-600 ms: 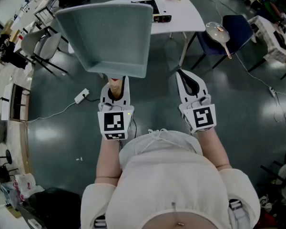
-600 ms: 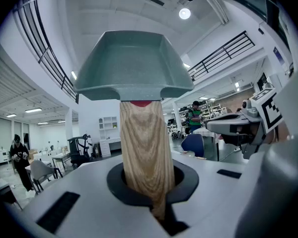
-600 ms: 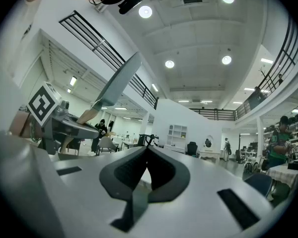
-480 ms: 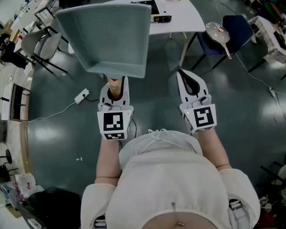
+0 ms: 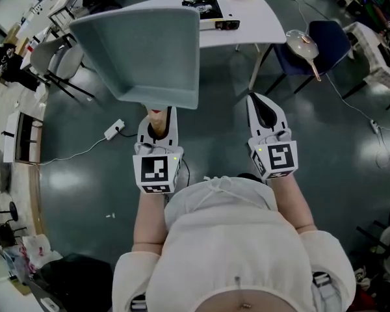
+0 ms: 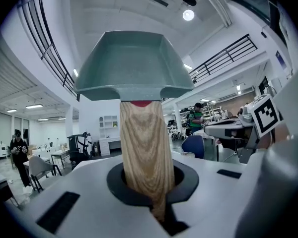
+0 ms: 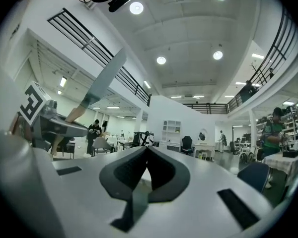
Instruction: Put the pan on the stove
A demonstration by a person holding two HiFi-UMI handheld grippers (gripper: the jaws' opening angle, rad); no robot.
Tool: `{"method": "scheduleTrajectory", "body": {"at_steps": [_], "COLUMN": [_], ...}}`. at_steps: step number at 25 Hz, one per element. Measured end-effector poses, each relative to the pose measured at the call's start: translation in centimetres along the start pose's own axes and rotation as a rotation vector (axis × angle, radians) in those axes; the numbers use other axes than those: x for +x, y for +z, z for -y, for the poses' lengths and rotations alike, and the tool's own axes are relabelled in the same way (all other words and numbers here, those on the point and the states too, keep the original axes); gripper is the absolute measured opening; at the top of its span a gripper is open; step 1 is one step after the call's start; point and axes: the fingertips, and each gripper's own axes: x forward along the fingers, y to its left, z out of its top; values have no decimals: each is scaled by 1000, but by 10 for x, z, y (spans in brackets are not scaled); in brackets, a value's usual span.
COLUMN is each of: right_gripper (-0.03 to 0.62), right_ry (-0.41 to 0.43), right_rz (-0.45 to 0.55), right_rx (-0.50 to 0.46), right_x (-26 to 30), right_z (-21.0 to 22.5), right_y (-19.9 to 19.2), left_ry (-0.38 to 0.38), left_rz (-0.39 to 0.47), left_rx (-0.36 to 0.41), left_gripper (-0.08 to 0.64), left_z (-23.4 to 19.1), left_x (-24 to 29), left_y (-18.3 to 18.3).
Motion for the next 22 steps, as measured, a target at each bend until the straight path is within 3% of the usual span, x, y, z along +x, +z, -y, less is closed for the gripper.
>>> {"method": "scheduleTrajectory", "body": {"at_steps": [9,15,22], "right_gripper": [4,3,4], "right_ry": [21,50,120], "right_rz": [-34,-31,-4], "right_rx": [3,-2,-21], "right_x": [23,84,188], "right_z": [18,55,138], "right_y": [-22,-38,-43], "left_ry": [-15,44,97], "left_rz": [-40,-67,-84], "left_rx": [-125,-104,-87], "left_gripper": [21,21,21], "left_z": [-2,-19,-23], "left_x": [30,88,206], "left_y": [-20,-25,-18]}}
